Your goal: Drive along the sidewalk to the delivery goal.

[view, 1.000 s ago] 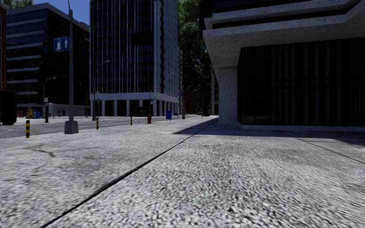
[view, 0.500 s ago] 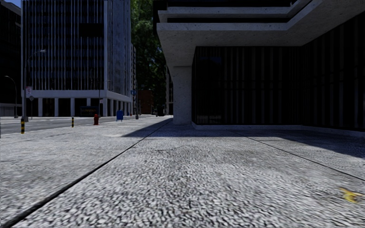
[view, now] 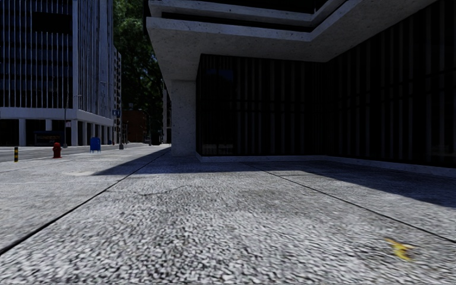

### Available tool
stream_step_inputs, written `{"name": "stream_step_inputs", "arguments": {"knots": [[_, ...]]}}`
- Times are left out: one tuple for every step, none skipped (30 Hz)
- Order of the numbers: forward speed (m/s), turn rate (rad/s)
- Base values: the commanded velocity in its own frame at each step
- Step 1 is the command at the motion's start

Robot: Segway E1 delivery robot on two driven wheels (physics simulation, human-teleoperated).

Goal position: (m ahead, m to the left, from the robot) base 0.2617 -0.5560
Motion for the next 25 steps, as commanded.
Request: {"name": "stream_step_inputs", "arguments": {"knots": [[0.0,0.0],[0.0,0.0],[0.0,0.0],[0.0,0.0],[0.0,0.0],[0.0,0.0],[0.0,0.0],[0.0,0.0],[0.0,0.0],[0.0,0.0],[0.0,0.0],[0.0,0.0],[0.0,0.0],[0.0,0.0],[0.0,0.0],[0.0,0.0],[0.0,0.0],[0.0,0.0],[0.0,0.0],[0.0,0.0],[0.0,0.0],[0.0,0.0],[0.0,0.0],[0.0,0.0],[0.0,0.0]]}}
